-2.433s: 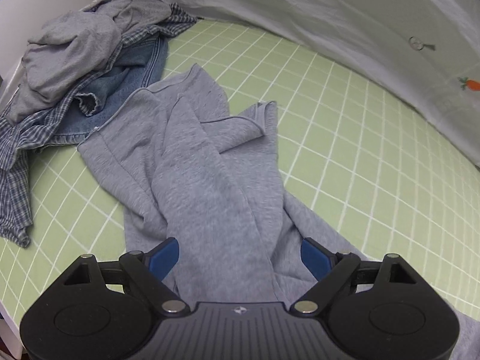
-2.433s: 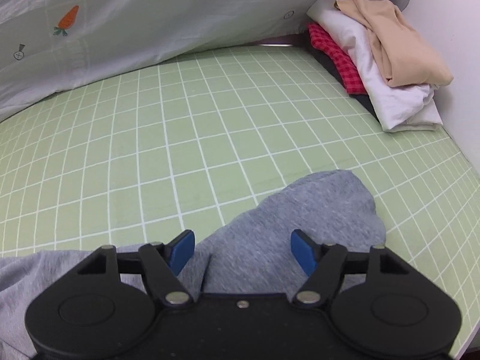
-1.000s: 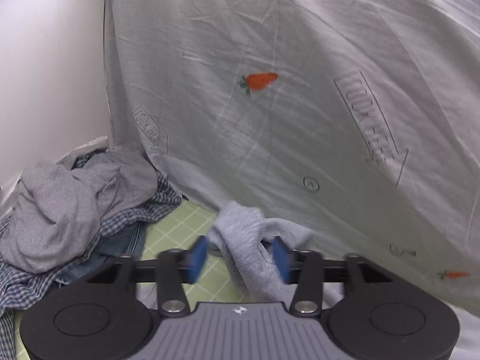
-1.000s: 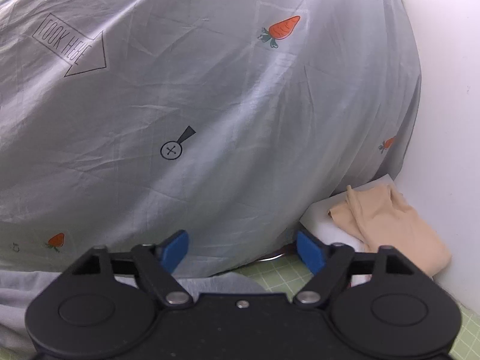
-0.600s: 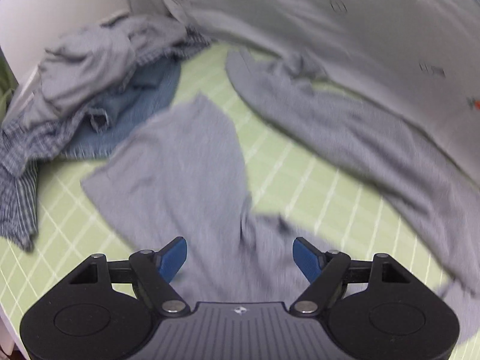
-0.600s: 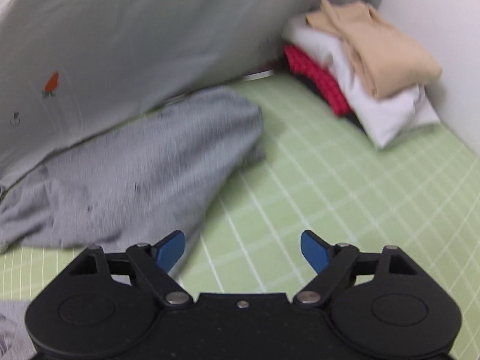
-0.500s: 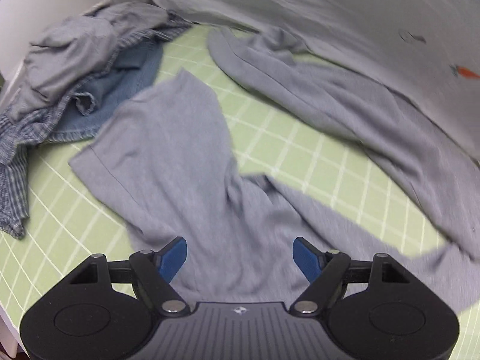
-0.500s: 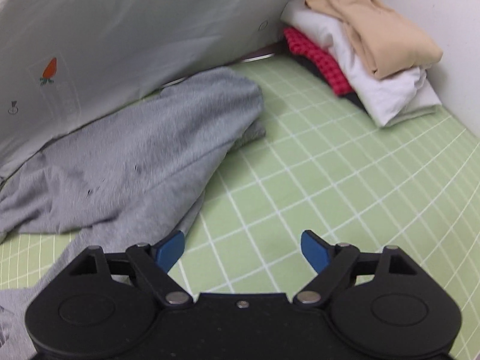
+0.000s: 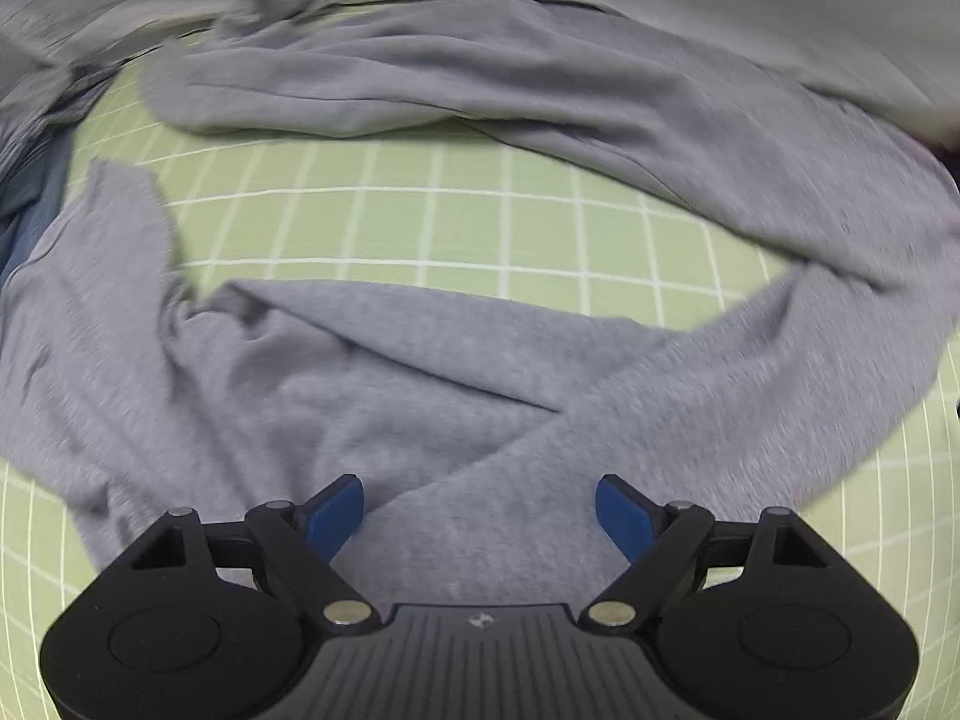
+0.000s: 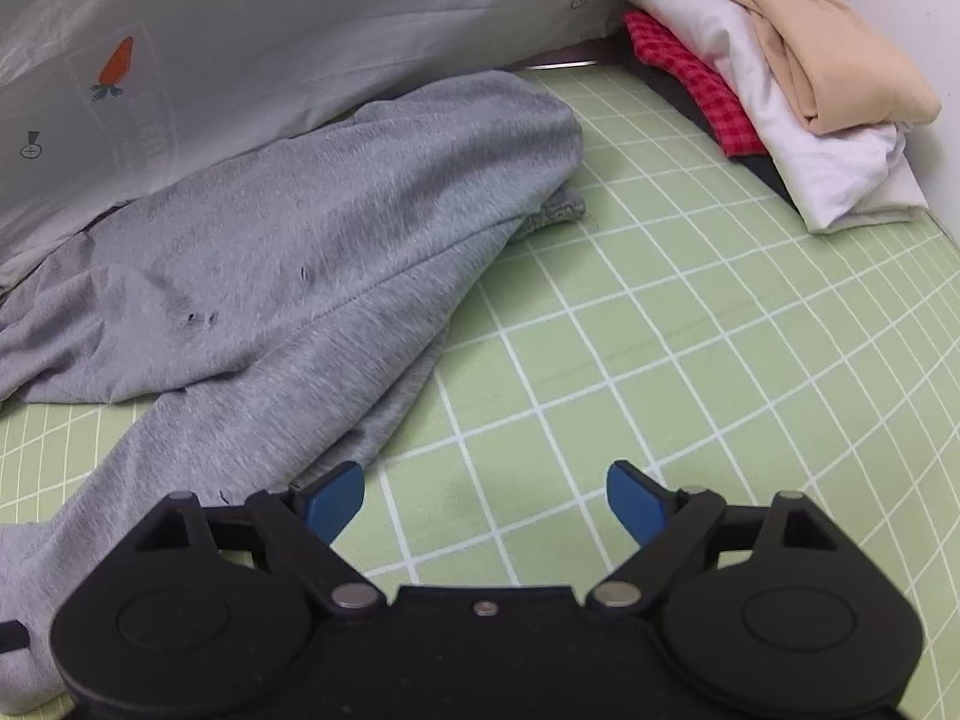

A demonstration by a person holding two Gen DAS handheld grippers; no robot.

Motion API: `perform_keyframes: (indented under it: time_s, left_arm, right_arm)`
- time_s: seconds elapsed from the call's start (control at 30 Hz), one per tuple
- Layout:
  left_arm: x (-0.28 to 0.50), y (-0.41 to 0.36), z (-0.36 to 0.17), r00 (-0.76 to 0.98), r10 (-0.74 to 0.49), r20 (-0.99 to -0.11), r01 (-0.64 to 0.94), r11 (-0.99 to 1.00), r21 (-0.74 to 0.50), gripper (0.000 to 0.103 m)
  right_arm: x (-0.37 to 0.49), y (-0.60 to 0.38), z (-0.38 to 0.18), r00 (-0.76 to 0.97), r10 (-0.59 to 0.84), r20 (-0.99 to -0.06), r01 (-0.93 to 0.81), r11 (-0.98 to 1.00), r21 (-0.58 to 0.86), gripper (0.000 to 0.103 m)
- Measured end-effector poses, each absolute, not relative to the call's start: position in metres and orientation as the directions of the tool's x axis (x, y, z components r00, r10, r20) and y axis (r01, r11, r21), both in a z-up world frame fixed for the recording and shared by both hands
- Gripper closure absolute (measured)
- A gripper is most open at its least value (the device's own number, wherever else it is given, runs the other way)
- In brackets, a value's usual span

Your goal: Fold clothes

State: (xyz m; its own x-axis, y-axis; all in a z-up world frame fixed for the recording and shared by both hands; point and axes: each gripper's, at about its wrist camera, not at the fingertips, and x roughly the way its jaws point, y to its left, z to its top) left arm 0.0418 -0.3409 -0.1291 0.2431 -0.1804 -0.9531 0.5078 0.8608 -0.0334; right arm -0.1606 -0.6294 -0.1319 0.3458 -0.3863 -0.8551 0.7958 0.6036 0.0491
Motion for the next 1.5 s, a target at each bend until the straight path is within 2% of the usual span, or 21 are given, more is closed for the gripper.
perform_keyframes:
  time_s: [0.17,0.2,0.27,0.3,0.33,0.37,0.47,0.57,0.7,0.77,1.0,1.1,1.33,1.4,1.43,1.47,1.5]
  left_arm:
    - [0.037,-0.353,-0.136,0.212,-0.194,-0.958,0.568,0.822,-0.040,0.019]
    - [0.035,-0.355,-0.136,0.227,-0.192,-0.955,0.577,0.816,-0.027,0.023]
    - [0.031,-0.357,-0.134,0.256,-0.189,-0.948,0.595,0.804,0.001,0.043]
    - [0.032,-0.356,-0.132,0.266,-0.192,-0.945,0.599,0.801,0.006,0.061]
    - [0.033,-0.356,-0.130,0.273,-0.196,-0.942,0.601,0.800,0.007,0.095]
    - [0.036,-0.353,-0.128,0.273,-0.205,-0.940,0.591,0.807,-0.004,0.097]
    - [0.057,-0.340,-0.119,0.273,-0.257,-0.927,0.503,0.859,-0.090,0.098]
    - [0.085,-0.327,-0.096,0.358,-0.297,-0.885,0.410,0.902,-0.136,0.098]
    - [0.128,-0.311,-0.061,0.563,-0.265,-0.783,0.242,0.958,-0.150,0.098]
    - [0.146,-0.307,-0.053,0.609,-0.223,-0.761,0.177,0.974,-0.144,0.098]
    - [0.164,-0.305,-0.062,0.593,-0.185,-0.784,0.143,0.982,-0.123,0.098]
    - [0.161,-0.302,-0.068,0.581,-0.177,-0.794,0.137,0.983,-0.119,0.098]
    - [0.155,-0.295,-0.080,0.552,-0.160,-0.818,0.124,0.986,-0.110,0.097]
    - [0.154,-0.296,-0.079,0.549,-0.159,-0.821,0.121,0.986,-0.110,0.097]
    - [0.154,-0.297,-0.079,0.548,-0.159,-0.821,0.119,0.987,-0.111,0.097]
    - [0.153,-0.297,-0.077,0.549,-0.160,-0.820,0.120,0.986,-0.112,0.097]
    - [0.151,-0.298,-0.076,0.551,-0.162,-0.819,0.121,0.986,-0.114,0.097]
  right_arm:
    - [-0.159,-0.631,-0.138,0.328,-0.373,-0.868,0.799,0.600,0.044,0.014]
    - [-0.158,-0.631,-0.139,0.327,-0.371,-0.869,0.799,0.600,0.044,0.014]
    - [-0.158,-0.631,-0.140,0.325,-0.369,-0.870,0.799,0.599,0.044,0.014]
    - [-0.159,-0.631,-0.140,0.324,-0.370,-0.871,0.800,0.598,0.044,0.014]
    - [-0.159,-0.632,-0.141,0.322,-0.370,-0.871,0.801,0.597,0.043,0.014]
    - [-0.159,-0.632,-0.140,0.321,-0.371,-0.871,0.802,0.596,0.042,0.014]
    - [-0.159,-0.634,-0.140,0.319,-0.374,-0.871,0.805,0.591,0.041,0.014]
    - [-0.159,-0.637,-0.140,0.317,-0.379,-0.870,0.808,0.588,0.038,0.014]
    - [-0.157,-0.641,-0.141,0.314,-0.387,-0.867,0.812,0.583,0.034,0.014]
    - [-0.156,-0.644,-0.141,0.313,-0.391,-0.866,0.813,0.581,0.032,0.014]
    - [-0.128,-0.664,-0.147,0.362,-0.394,-0.845,0.799,0.598,0.063,0.015]
    - [-0.114,-0.674,-0.149,0.390,-0.394,-0.832,0.789,0.609,0.082,0.023]
    - [-0.081,-0.697,-0.155,0.455,-0.392,-0.799,0.764,0.633,0.124,0.026]
    - [-0.072,-0.704,-0.157,0.473,-0.391,-0.789,0.757,0.639,0.136,0.031]
    - [-0.067,-0.708,-0.158,0.482,-0.391,-0.784,0.753,0.643,0.142,0.047]
    - [-0.066,-0.709,-0.157,0.494,-0.382,-0.781,0.750,0.641,0.161,0.057]
    - [-0.066,-0.710,-0.155,0.511,-0.371,-0.775,0.746,0.640,0.185,0.061]
